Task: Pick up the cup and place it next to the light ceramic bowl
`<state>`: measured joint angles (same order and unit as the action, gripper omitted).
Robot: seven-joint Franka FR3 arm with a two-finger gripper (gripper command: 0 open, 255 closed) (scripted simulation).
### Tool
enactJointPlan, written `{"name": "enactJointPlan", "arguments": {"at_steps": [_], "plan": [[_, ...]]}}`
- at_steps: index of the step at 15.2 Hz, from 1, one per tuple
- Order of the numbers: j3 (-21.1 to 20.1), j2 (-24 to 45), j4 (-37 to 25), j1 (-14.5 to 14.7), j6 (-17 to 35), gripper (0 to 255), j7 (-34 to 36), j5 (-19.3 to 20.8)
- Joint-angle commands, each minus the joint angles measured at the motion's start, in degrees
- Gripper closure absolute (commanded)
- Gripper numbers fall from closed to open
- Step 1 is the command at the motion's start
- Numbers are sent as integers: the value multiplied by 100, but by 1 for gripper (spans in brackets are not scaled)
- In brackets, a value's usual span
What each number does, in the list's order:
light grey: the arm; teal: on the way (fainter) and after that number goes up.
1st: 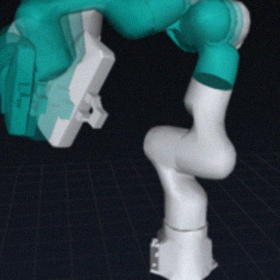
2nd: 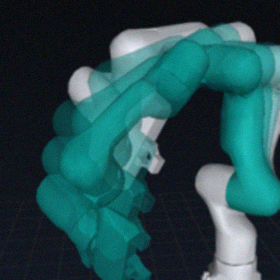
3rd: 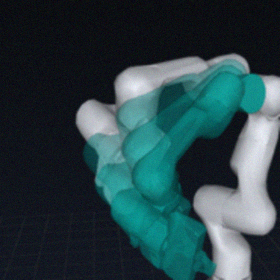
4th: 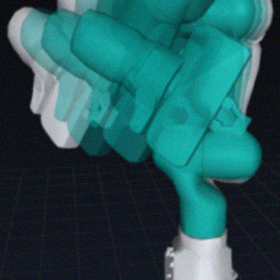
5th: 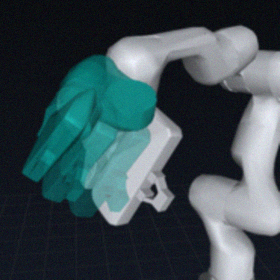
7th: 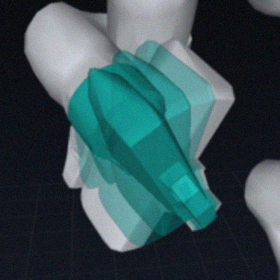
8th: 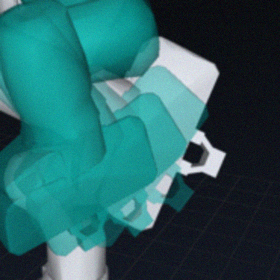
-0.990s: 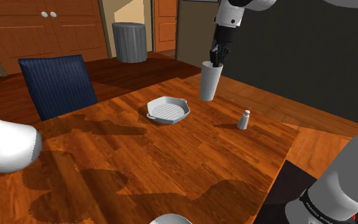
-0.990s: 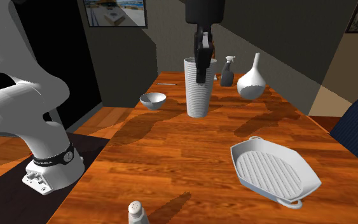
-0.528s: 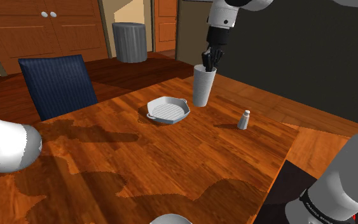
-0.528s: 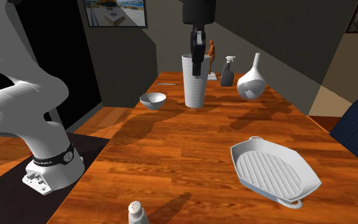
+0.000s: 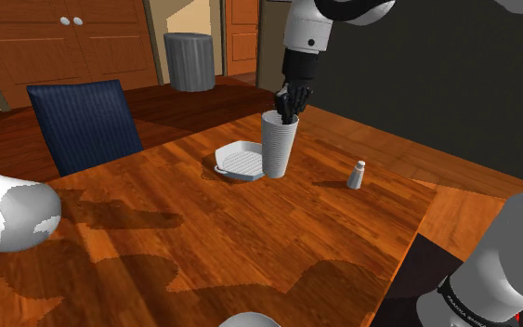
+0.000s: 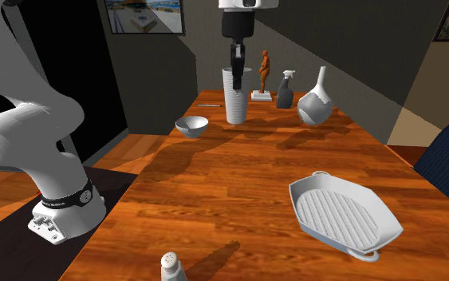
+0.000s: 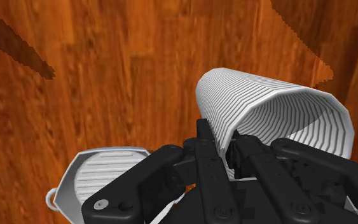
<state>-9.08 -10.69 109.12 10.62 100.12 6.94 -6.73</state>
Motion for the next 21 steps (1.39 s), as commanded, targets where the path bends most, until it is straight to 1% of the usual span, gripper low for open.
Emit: {"name": "enactJointPlan", "arguments": {"at_steps": [1,7,12,17,21], "plan": [[-181,59,-17,121,73,255,301,-15],[-691,264,-92,466,285,255,1138,-18],[-1113,606,-339,758,435,255,1867,79],[-1499,1110,-761,1087,537,255,2629,303],[-1767,1629,-1237,1399,562,255,3256,586]]}}
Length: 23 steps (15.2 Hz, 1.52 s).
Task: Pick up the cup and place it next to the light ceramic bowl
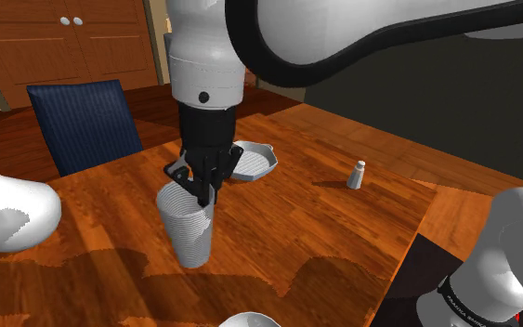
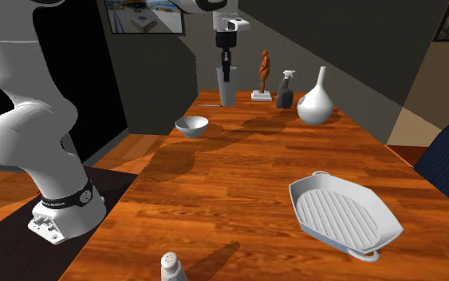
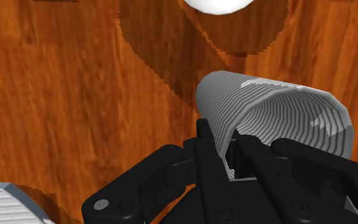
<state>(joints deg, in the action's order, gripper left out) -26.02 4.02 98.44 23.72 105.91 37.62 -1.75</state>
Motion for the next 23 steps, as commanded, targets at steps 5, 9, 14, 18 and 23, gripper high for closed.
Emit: {"name": "enactJointPlan", "arguments": {"at_steps": [5,9,14,18,23], "plan": [[-302,947,-969,598,-98,255,958,551],[-375,1683,-1818,1128,-284,255,1513,965],[-340,2776,-3292,1957,-732,255,2063,1487],[-290,3132,-3670,2218,-759,255,2190,1622],[-292,3073,-3170,2116,-332,255,2215,1611]]}}
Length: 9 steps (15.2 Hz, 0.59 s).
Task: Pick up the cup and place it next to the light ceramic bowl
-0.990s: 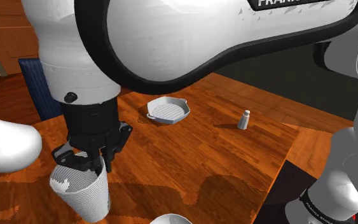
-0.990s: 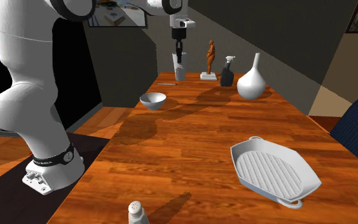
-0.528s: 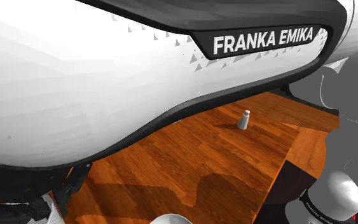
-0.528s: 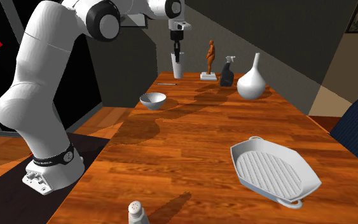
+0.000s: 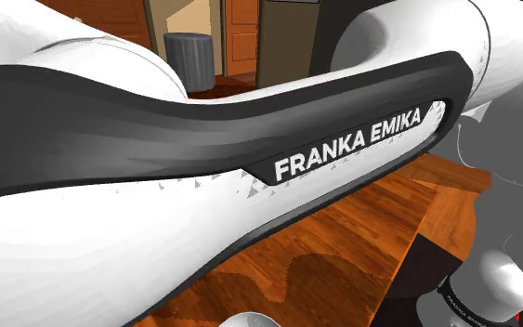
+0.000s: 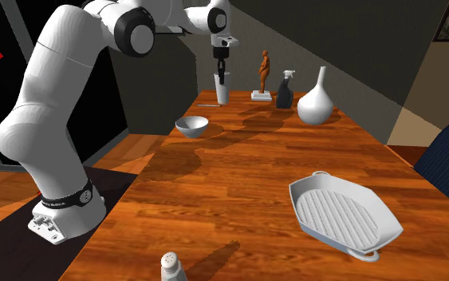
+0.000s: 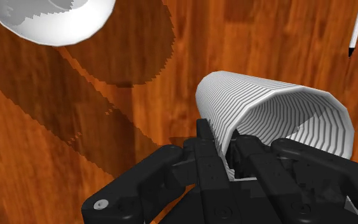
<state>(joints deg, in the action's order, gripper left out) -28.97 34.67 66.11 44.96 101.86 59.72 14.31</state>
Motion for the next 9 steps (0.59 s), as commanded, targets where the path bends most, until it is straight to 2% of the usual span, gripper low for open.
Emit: {"name": "enactJointPlan", "arguments": {"at_steps": [1,9], "plan": [[4,3,150,-24,153,255,9,6],[28,28,744,-113,754,255,52,39]]}}
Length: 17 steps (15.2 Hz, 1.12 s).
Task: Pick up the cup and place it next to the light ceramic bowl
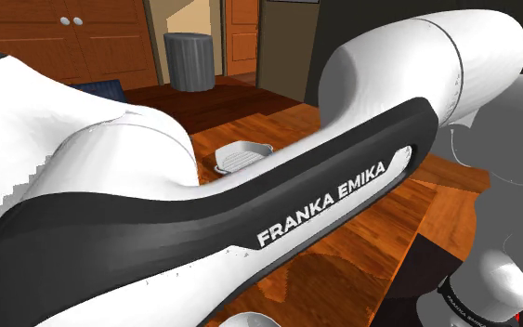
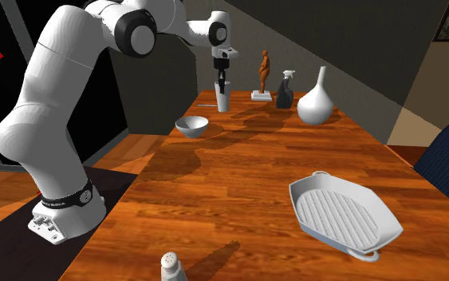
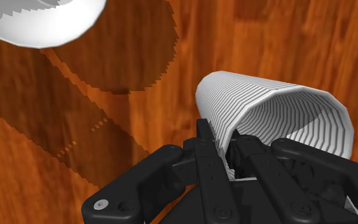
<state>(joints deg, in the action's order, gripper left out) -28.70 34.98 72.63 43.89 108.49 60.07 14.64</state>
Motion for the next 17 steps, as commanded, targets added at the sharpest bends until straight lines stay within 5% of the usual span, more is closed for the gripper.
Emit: {"name": "enactJointPlan", "arguments": {"at_steps": [1,8,16,17], "plan": [[6,7,155,-14,161,255,23,13],[53,127,551,-44,660,255,71,85],[53,127,551,-44,660,255,71,85],[53,127,550,-44,659,0,71,85]]}}
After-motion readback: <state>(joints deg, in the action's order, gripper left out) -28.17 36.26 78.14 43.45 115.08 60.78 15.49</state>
